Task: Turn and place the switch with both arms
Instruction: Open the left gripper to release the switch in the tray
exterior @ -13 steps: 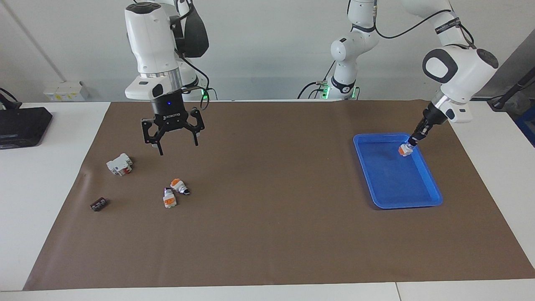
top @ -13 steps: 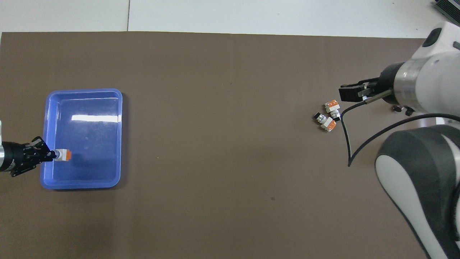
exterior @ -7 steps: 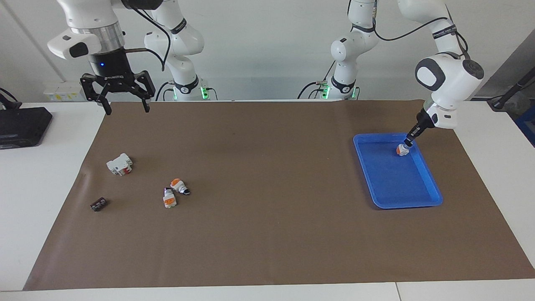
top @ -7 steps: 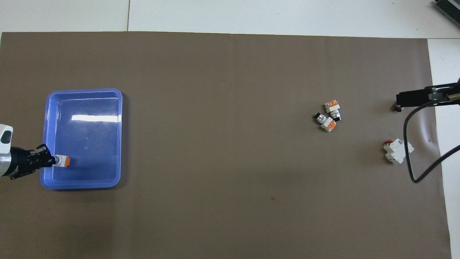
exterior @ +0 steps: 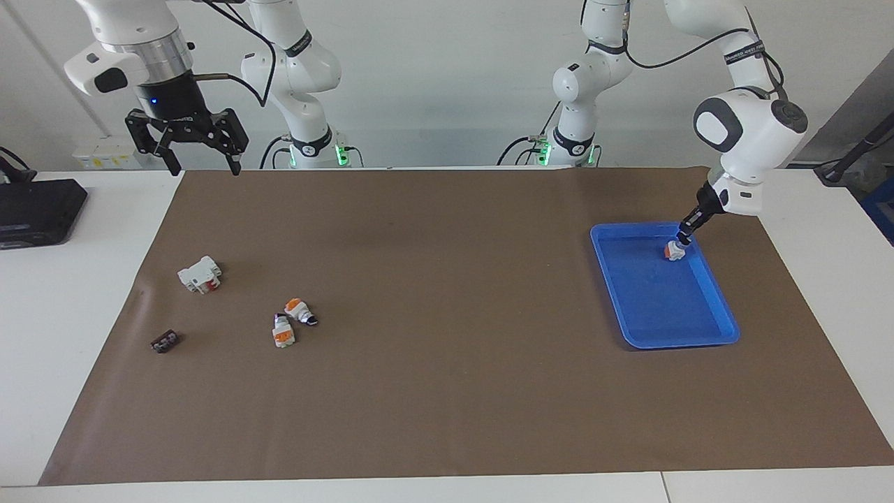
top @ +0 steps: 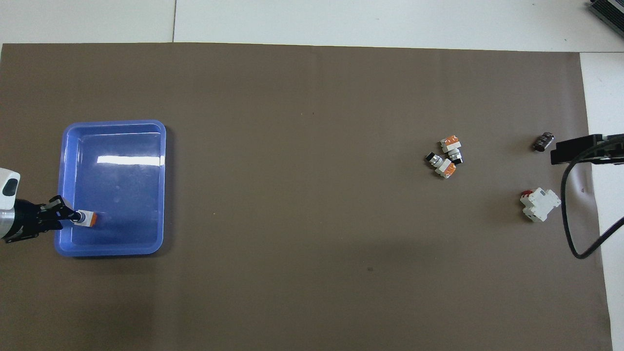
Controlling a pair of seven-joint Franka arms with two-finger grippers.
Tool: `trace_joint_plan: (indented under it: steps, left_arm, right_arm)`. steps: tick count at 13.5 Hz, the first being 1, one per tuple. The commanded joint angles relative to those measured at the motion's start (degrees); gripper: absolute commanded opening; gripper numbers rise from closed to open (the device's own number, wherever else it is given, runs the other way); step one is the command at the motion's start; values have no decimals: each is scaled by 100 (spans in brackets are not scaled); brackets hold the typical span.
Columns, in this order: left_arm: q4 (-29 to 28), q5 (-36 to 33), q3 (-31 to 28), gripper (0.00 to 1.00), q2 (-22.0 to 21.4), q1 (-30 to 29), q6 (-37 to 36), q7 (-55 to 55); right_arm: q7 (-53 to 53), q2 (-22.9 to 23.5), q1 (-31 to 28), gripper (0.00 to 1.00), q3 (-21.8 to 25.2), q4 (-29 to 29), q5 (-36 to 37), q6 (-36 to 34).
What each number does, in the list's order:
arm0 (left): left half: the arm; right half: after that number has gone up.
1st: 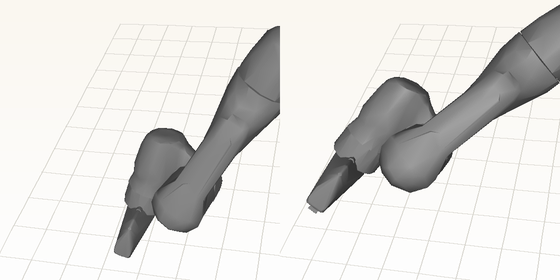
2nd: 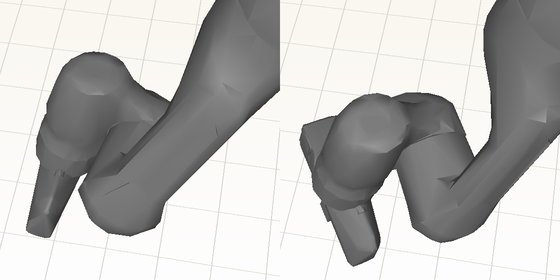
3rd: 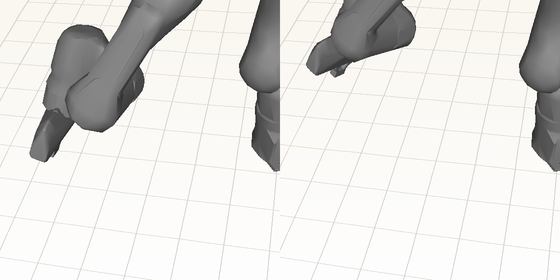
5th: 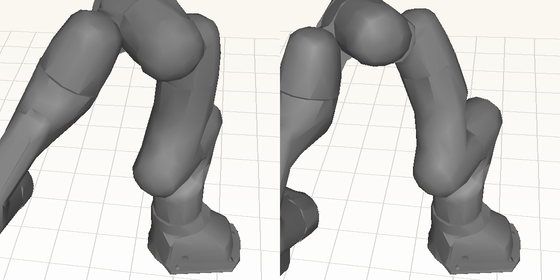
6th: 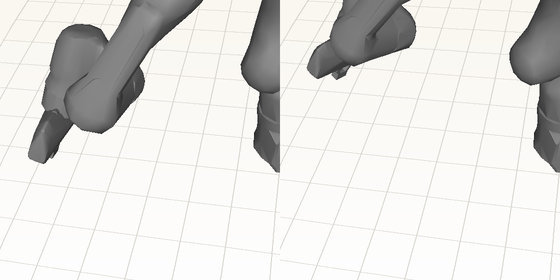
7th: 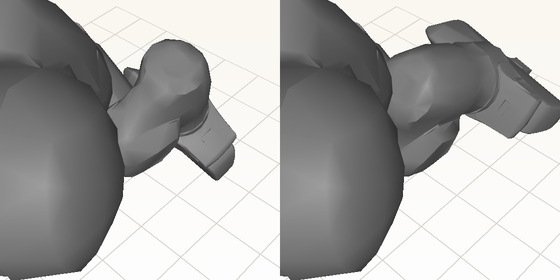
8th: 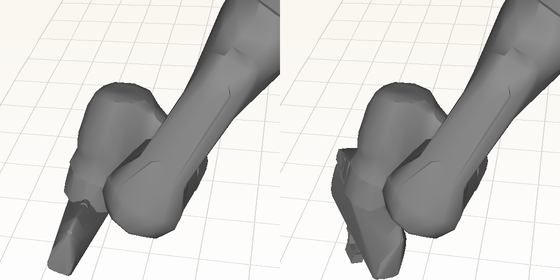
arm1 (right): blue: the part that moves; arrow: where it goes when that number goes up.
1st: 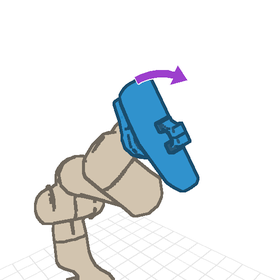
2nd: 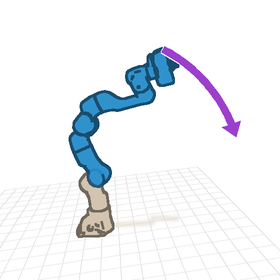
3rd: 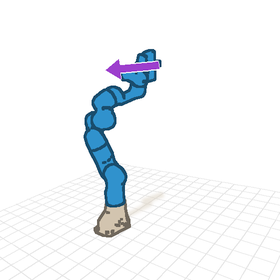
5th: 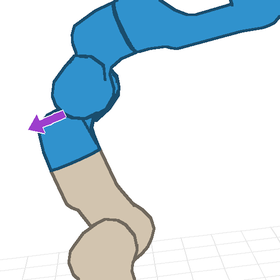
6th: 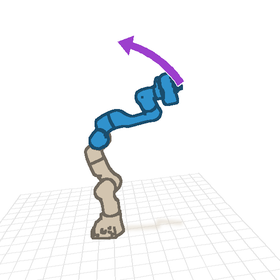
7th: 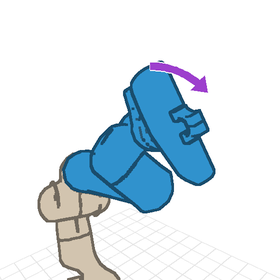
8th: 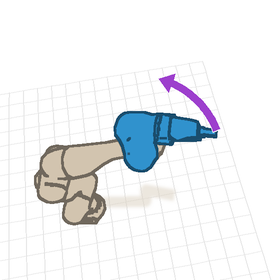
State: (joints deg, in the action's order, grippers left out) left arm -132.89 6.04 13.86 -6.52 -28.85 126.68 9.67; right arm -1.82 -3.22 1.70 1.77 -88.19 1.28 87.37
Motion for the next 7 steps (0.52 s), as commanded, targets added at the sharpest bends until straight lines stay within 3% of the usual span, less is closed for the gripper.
trace_joint_plan:
  steps: [1,3,7]
  left_arm:
    - [945,-112,47,100,317,29,-702,-70]
    - [1702,-112,73,100,520,177,-1388,-70]
    - [2555,-121,73,100,529,844,-2259,-70]
  right_arm:
    - [-81,84,-160,100,-28,47,-23,-167]
    - [-143,50,-353,100,-124,-49,-119,-167]
    - [-380,-239,-372,100,-221,-346,-119,-220]
